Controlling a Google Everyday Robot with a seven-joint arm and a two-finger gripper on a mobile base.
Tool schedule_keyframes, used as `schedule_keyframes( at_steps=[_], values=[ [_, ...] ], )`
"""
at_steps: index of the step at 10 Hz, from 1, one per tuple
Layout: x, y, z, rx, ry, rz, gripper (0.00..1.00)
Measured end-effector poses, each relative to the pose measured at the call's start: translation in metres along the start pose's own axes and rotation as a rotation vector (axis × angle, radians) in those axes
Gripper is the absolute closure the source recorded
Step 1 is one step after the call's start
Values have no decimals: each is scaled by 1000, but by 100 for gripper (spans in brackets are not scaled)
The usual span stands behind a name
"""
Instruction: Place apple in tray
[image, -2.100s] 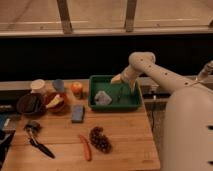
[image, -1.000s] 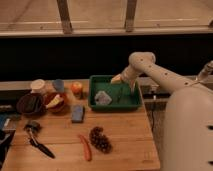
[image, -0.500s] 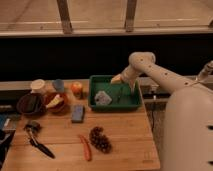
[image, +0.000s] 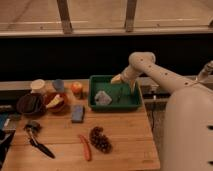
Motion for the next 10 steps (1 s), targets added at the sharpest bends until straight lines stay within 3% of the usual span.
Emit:
schedule_keyframes(
  at_steps=[2,6,8,9,10],
  values=[
    [-7,11,-7,-12,-19,-40,20],
    [-24,95,-8,-43,-49,-200,20],
    [-25,156,7,-69,-32,-303,20],
    [-22,173,13,-80,-17,-339,20],
    [-13,200,25,-96,16,-408,20]
  ],
)
